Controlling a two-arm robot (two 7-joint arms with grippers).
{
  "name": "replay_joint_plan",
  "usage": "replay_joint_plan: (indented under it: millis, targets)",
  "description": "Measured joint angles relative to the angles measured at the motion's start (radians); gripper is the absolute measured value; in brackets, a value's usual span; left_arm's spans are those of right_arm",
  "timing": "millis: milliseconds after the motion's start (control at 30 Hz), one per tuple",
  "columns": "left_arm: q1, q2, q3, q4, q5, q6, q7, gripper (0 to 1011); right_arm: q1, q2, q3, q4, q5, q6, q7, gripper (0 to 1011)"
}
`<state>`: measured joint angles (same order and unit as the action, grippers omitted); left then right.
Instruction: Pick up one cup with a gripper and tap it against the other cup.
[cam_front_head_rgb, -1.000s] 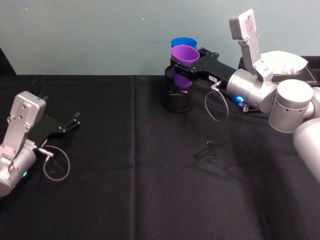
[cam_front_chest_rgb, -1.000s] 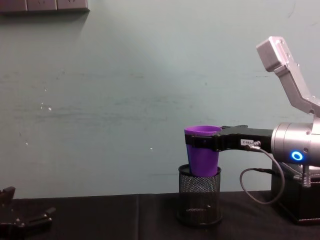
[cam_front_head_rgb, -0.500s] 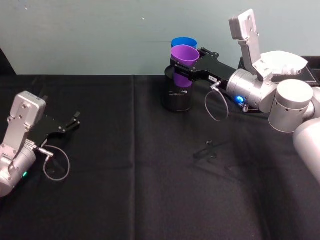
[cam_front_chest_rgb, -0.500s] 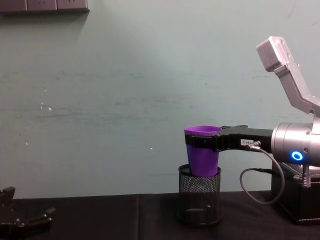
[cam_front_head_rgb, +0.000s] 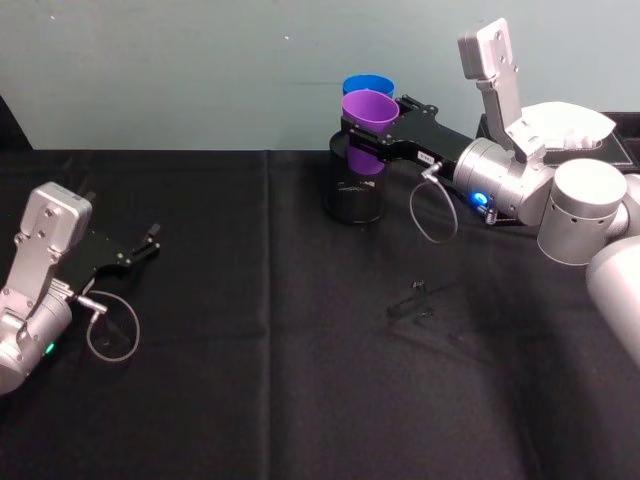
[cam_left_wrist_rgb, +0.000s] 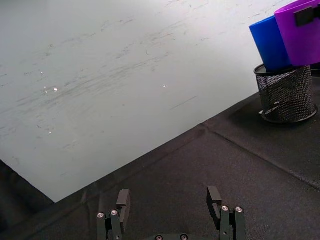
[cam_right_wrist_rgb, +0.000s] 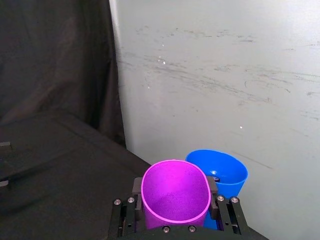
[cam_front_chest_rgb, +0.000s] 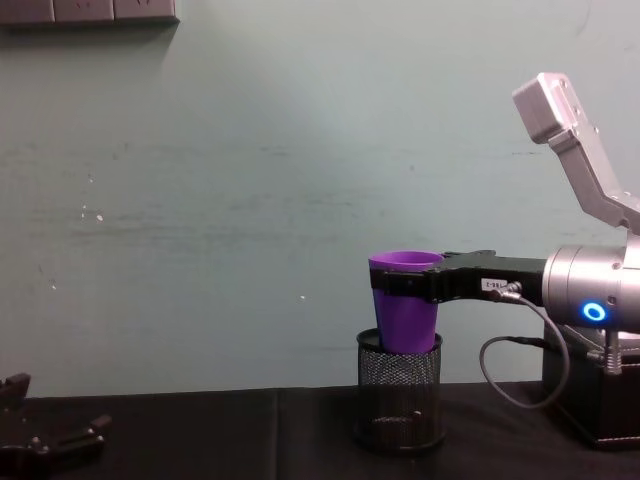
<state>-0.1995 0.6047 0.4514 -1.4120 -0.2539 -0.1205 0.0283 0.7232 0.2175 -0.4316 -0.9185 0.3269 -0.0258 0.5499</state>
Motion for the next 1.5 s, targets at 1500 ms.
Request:
replay_joint_plan:
  millis: [1500]
  targets:
    - [0.000, 0.000, 0.000, 0.000, 0.000, 0.000, 0.000, 1005, -0.413, 0.205, -0.018, -0.531, 0.045, 0.047, -0.073, 728]
